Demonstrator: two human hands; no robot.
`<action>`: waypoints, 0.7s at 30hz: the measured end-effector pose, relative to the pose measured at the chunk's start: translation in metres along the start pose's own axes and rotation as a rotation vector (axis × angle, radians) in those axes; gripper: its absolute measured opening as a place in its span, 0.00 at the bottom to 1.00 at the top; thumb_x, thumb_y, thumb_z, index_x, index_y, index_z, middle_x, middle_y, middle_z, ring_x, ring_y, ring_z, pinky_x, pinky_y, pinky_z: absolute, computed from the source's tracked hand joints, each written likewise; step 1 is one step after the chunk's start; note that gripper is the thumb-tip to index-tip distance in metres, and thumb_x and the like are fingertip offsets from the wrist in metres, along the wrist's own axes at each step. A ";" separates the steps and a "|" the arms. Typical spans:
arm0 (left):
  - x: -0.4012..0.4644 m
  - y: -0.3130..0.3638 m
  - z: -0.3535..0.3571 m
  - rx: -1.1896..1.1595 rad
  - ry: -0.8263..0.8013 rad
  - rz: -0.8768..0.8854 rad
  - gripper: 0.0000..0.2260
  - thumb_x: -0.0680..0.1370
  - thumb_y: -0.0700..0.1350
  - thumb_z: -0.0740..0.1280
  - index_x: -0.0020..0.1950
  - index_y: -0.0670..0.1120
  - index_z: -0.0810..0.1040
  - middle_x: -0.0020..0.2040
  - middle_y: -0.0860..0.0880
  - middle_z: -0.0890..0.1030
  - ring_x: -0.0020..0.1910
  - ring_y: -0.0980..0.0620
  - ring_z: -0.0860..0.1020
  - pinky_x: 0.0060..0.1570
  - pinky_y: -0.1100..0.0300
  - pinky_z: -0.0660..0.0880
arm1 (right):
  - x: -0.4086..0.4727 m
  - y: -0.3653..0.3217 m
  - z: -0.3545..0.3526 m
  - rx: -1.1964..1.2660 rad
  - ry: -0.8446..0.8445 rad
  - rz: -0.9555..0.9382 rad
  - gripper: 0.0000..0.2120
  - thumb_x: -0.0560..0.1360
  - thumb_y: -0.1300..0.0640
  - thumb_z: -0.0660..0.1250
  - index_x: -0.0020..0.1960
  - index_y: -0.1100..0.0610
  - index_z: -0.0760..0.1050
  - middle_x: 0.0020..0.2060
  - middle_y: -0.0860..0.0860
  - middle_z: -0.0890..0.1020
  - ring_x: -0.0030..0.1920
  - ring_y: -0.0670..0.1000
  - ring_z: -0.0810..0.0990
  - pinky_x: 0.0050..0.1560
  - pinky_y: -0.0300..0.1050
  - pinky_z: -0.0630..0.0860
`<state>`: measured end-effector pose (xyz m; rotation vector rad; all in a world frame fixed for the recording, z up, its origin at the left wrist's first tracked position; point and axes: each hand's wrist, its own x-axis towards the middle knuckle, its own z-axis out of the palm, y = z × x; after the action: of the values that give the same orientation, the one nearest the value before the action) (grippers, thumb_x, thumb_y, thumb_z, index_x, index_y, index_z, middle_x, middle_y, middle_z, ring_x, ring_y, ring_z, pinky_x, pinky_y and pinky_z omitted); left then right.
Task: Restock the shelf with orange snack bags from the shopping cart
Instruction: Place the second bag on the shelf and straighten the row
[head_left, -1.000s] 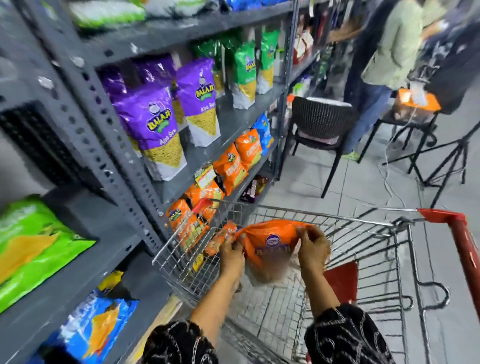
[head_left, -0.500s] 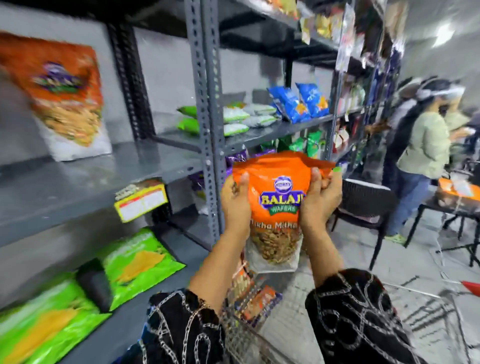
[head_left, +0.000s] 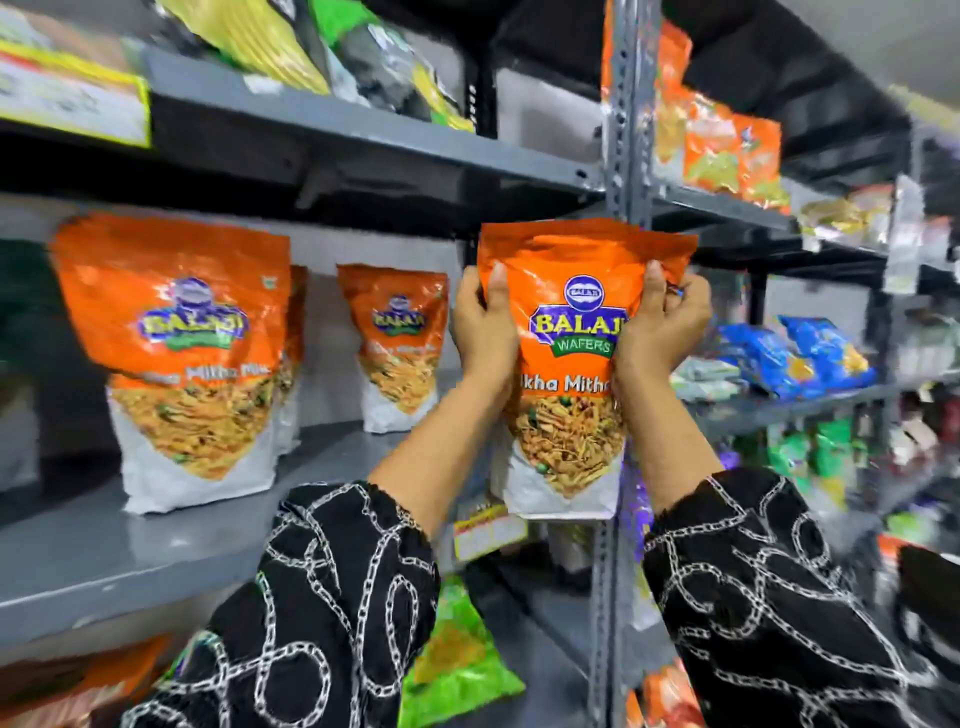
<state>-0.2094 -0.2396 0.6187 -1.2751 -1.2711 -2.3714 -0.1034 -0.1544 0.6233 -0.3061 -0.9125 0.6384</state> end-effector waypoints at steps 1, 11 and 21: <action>0.015 -0.004 -0.005 0.017 -0.004 0.016 0.15 0.78 0.52 0.59 0.46 0.41 0.74 0.44 0.41 0.80 0.43 0.47 0.78 0.47 0.45 0.77 | 0.001 0.005 0.015 0.000 -0.001 0.006 0.10 0.76 0.54 0.65 0.38 0.53 0.67 0.30 0.47 0.74 0.28 0.38 0.69 0.30 0.34 0.65; 0.112 -0.077 -0.023 0.196 0.114 -0.018 0.10 0.79 0.51 0.59 0.49 0.46 0.76 0.52 0.41 0.82 0.51 0.43 0.80 0.53 0.47 0.77 | 0.002 0.091 0.123 -0.048 -0.153 0.080 0.12 0.78 0.51 0.62 0.45 0.61 0.71 0.35 0.55 0.77 0.32 0.52 0.71 0.26 0.32 0.65; 0.132 -0.129 -0.046 0.338 0.109 -0.083 0.12 0.78 0.53 0.61 0.49 0.46 0.77 0.48 0.45 0.83 0.48 0.44 0.81 0.51 0.47 0.79 | -0.014 0.157 0.148 -0.136 -0.213 0.146 0.13 0.78 0.47 0.59 0.51 0.57 0.70 0.42 0.59 0.83 0.41 0.59 0.81 0.38 0.51 0.79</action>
<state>-0.3826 -0.1624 0.6269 -0.9960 -1.6303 -2.1224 -0.2894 -0.0438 0.6226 -0.4353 -1.1482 0.7549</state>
